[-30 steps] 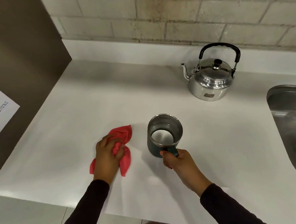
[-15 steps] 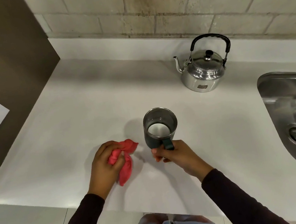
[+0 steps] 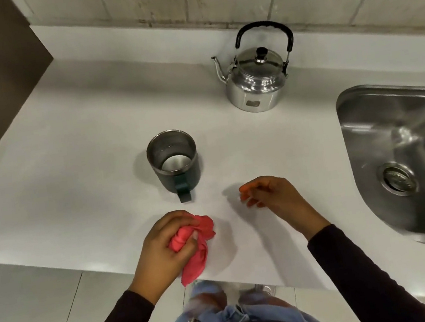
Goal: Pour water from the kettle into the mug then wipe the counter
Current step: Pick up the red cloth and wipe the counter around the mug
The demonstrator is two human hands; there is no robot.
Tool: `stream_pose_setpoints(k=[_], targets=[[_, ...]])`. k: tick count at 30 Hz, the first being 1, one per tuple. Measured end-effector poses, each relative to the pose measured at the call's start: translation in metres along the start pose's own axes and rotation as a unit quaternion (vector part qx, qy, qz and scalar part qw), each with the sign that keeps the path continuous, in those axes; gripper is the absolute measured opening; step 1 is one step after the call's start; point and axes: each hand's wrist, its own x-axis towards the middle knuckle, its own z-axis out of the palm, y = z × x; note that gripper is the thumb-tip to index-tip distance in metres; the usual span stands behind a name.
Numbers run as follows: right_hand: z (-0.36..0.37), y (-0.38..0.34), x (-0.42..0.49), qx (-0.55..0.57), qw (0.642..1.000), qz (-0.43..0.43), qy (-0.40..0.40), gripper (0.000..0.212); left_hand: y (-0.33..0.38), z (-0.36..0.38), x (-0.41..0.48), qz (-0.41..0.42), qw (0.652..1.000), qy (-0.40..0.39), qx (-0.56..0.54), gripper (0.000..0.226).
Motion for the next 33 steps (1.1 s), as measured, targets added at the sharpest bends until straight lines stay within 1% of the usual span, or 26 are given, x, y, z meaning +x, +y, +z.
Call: stream_pose_setpoints(k=[4, 8, 11, 15, 18, 22, 26, 28, 31, 33], targets=[[-0.051, 0.019, -0.018, 0.025, 0.998, 0.0, 0.053, 0.024, 0.031, 0.06, 0.007, 0.021, 0.999, -0.026, 0.002, 0.021], [-0.104, 0.038, -0.035, 0.03, 0.994, -0.016, 0.108, 0.028, 0.062, 0.122, 0.034, 0.038, 0.998, -0.049, -0.014, 0.023], [-0.141, 0.05, -0.044, 0.048, 0.986, -0.031, 0.155, 0.031, 0.086, 0.163, 0.067, 0.063, 0.995, -0.067, -0.035, 0.023], [-0.18, 0.059, -0.044, 0.11, 0.972, -0.028, 0.207, 0.033, 0.114, 0.21, 0.128, 0.093, 0.992, -0.075, -0.05, 0.021], [-0.199, 0.059, -0.039, 0.144, 0.962, -0.032, 0.23, 0.03, 0.129, 0.237, 0.182, 0.105, 0.992, -0.054, -0.049, 0.023], [-0.221, 0.051, -0.029, 0.125, 0.96, -0.053, 0.245, 0.028, 0.142, 0.264, 0.259, 0.096, 0.994, -0.03, -0.036, 0.013], [-0.235, 0.049, -0.018, 0.122, 0.959, -0.056, 0.251, 0.024, 0.146, 0.286, 0.325, 0.077, 0.997, -0.01, 0.005, 0.017], [-0.24, 0.05, -0.014, 0.135, 0.955, -0.058, 0.256, 0.022, 0.146, 0.295, 0.351, 0.081, 0.996, -0.014, 0.045, 0.025], [-0.243, 0.054, -0.009, 0.14, 0.953, -0.051, 0.264, 0.022, 0.138, 0.304, 0.377, 0.08, 0.993, -0.013, 0.08, 0.028], [-0.245, 0.057, -0.008, 0.14, 0.952, -0.044, 0.268, 0.021, 0.126, 0.311, 0.389, 0.065, 0.992, -0.036, 0.105, 0.03]])
